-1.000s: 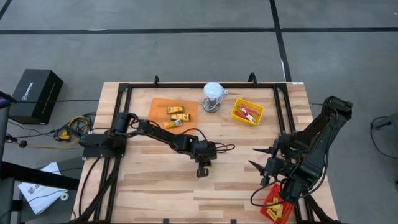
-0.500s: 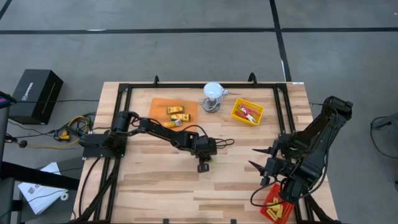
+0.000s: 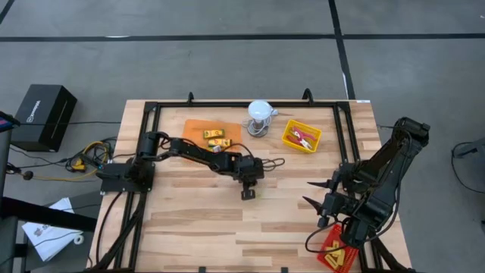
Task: Pick & Place School Supplies
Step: Put the green eraser into the red bin
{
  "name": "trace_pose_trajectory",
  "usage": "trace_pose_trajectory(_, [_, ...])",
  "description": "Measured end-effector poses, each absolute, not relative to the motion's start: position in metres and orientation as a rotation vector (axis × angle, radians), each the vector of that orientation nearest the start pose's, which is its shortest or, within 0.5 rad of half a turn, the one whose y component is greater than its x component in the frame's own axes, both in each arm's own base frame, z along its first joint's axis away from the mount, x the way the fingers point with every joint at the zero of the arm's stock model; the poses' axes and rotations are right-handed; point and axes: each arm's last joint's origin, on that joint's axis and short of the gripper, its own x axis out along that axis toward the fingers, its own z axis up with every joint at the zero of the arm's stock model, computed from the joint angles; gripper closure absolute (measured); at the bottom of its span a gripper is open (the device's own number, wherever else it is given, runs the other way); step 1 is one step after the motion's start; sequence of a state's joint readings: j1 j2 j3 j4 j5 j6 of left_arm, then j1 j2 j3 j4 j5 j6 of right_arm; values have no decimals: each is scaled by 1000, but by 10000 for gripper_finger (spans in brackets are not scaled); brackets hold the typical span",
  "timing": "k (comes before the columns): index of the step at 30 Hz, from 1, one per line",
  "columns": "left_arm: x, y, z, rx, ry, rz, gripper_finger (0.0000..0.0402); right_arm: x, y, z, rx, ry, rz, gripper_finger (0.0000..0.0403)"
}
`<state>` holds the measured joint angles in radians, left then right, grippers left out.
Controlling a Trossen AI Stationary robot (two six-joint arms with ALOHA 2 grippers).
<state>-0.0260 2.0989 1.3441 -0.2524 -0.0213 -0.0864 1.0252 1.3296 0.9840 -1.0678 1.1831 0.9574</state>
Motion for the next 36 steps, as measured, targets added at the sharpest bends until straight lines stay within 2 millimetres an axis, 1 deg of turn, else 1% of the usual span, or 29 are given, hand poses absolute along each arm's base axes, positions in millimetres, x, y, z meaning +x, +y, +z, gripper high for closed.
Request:
trace_pose_trajectory(4, [422,0,134,-66,1000,67,382,137,174,256,-341,475,-382,175])
trace_pose_trajectory(8, [419,6,148,-53,977,68,339,140,172,255,-355,487,-395,175])
trace_pose_trajectory(12, [413,11,175,-24,930,117,293,151,163,254,-344,533,-436,175])
trace_pose_trajectory(16, [404,12,215,-17,831,130,260,167,154,248,-396,658,-445,175])
trace_pose_trajectory(18, [396,10,235,-21,795,128,250,178,150,245,-412,703,-437,175])
trace_pose_trajectory(20, [386,8,254,-29,760,124,245,190,147,242,-420,763,-392,175])
trace_pose_trajectory(22, [375,5,275,-24,716,126,243,206,144,240,-409,816,-307,177])
trace_pose_trajectory(23, [369,3,282,-19,714,138,243,213,142,239,-406,836,-257,179])
trace_pose_trajectory(24, [365,1,292,-21,673,151,243,222,141,237,-407,849,-213,182])
trace_pose_trajectory(28, [340,-12,322,-26,624,158,250,253,130,233,-403,848,-50,197])
trace_pose_trajectory(30, [329,-19,332,-35,585,167,253,265,120,229,-390,867,25,204])
trace_pose_trajectory(33, [309,-29,336,-48,560,164,257,282,103,222,-336,885,131,210])
trace_pose_trajectory(34, [301,-34,334,-52,566,166,258,287,98,219,-321,886,157,210])
trace_pose_trajectory(36, [289,-36,329,-61,563,197,258,296,87,214,-298,895,191,209])
